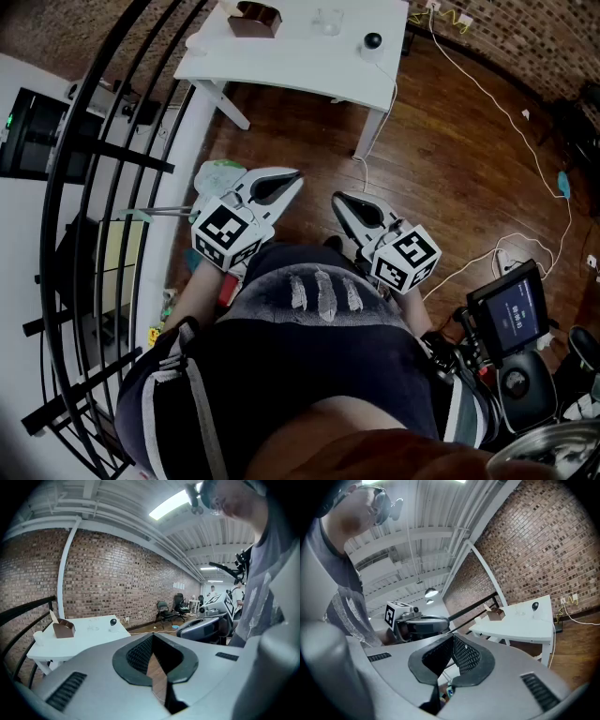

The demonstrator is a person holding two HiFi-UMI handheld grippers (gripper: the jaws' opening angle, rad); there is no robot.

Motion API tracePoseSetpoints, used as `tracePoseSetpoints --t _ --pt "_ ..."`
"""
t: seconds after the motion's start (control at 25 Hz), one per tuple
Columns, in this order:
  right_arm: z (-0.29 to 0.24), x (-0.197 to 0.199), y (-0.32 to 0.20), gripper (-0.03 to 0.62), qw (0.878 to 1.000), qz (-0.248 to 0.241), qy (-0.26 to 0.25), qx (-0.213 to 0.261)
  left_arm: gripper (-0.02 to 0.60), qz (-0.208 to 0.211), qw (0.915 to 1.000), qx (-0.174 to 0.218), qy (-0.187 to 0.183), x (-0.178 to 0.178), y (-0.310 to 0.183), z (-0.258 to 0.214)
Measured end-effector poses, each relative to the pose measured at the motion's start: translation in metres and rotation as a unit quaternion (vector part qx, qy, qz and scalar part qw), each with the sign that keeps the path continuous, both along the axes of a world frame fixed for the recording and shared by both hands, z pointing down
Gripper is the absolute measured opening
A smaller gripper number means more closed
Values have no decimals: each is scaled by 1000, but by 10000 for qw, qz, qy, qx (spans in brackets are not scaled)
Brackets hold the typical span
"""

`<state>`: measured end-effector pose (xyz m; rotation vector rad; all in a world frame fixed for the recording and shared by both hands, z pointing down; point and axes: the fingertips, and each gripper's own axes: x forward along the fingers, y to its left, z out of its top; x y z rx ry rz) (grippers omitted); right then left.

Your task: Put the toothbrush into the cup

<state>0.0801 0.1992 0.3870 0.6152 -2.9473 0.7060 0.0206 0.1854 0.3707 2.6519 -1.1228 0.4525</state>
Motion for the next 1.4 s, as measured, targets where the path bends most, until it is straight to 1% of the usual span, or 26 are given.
tracePoseSetpoints --t 0.24,0.4,0.64,0.8,0.88,1.16,1.32,1.4 --pt "5 -1 7 2 9999 42 -24 -96 -2 83 9999 -71 -73 -2 7 4" --pt "3 -5 5 2 10000 39 39 -46 -2 154 9998 -41 -120 -4 1 3" --pt "15 9 -6 2 9993 279 255 14 -2 256 9996 52 111 3 -16 15" --pt "10 21 -32 2 9979 483 426 49 -2 430 9988 148 203 15 -44 11" --pt "4 20 -46 2 9971 524 539 86 -2 466 9984 190 260 15 -60 4" --pt "-1 -14 -74 2 9946 467 898 235 -2 456 9970 359 513 -16 -96 -7" --pt "-1 -42 -88 2 9921 430 1139 300 -2 437 9968 287 609 -46 -115 -4" --pt "2 -51 -94 2 9913 467 1212 230 -2 439 9964 249 681 -56 -123 -1"
